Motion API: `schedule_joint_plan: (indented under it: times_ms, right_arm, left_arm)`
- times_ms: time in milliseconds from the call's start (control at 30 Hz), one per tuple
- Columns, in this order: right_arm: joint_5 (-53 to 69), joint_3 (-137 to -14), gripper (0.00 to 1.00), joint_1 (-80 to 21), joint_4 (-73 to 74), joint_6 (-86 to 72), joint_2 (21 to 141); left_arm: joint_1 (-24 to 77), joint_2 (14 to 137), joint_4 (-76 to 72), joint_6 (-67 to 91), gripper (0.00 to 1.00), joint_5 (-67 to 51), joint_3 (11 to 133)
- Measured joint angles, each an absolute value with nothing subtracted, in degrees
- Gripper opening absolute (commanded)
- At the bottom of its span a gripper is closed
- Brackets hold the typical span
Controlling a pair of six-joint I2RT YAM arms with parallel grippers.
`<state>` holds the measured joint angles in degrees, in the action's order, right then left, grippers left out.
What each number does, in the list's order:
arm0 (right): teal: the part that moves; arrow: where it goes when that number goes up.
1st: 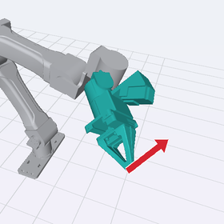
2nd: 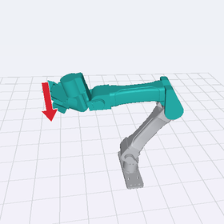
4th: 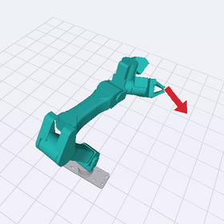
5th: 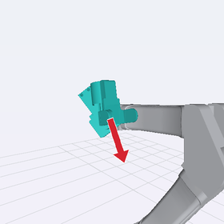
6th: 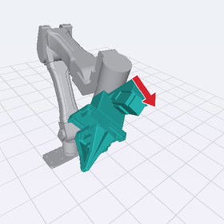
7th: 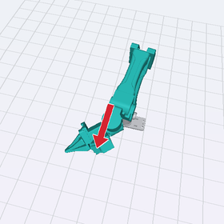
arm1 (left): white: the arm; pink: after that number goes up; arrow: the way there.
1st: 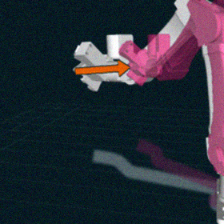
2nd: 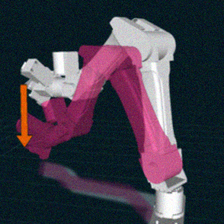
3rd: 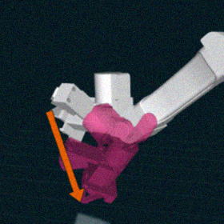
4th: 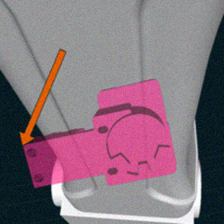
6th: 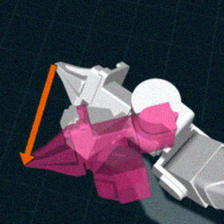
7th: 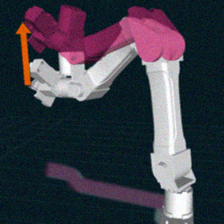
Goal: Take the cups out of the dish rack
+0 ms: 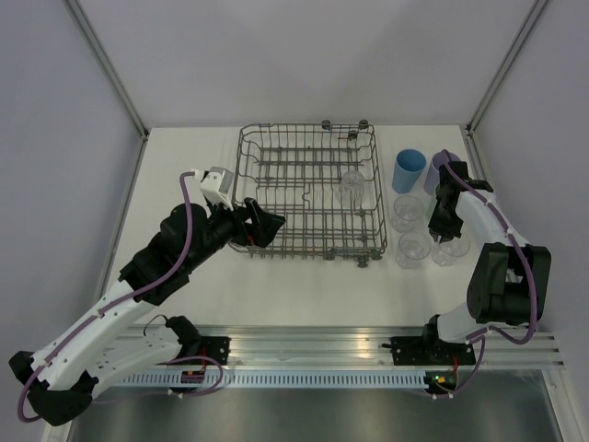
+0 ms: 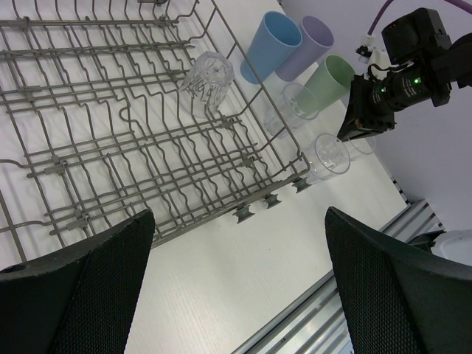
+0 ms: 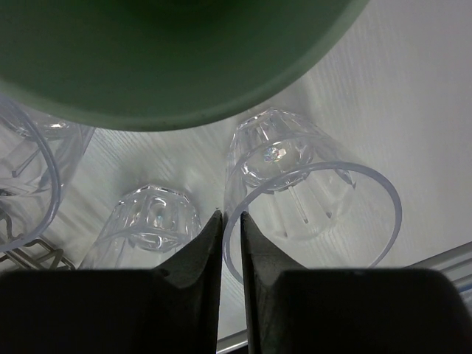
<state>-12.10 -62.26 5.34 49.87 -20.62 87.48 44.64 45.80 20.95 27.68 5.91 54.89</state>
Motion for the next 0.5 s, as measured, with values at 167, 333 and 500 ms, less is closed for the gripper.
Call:
schedule_joint_plan:
  times_ms: [167,333,500]
  right_arm:
    - [-11.51,-61.93,0.21,5.65,49.78,-20.58,87.22]
    - [-11.18,-61.52,0.11,5.65,49.87,-20.58,86.43]
    - [-11.27,-61.19,0.15,5.65,50.24,-20.75,84.99]
  left_arm:
    - [44.64,45.8,20.95,27.57,1.0,5.93,54.89]
    - [44.64,45.56,20.97,27.53,1.0,5.93,54.89]
    - [44.64,45.17,20.97,27.51,1.0,5.93,54.89]
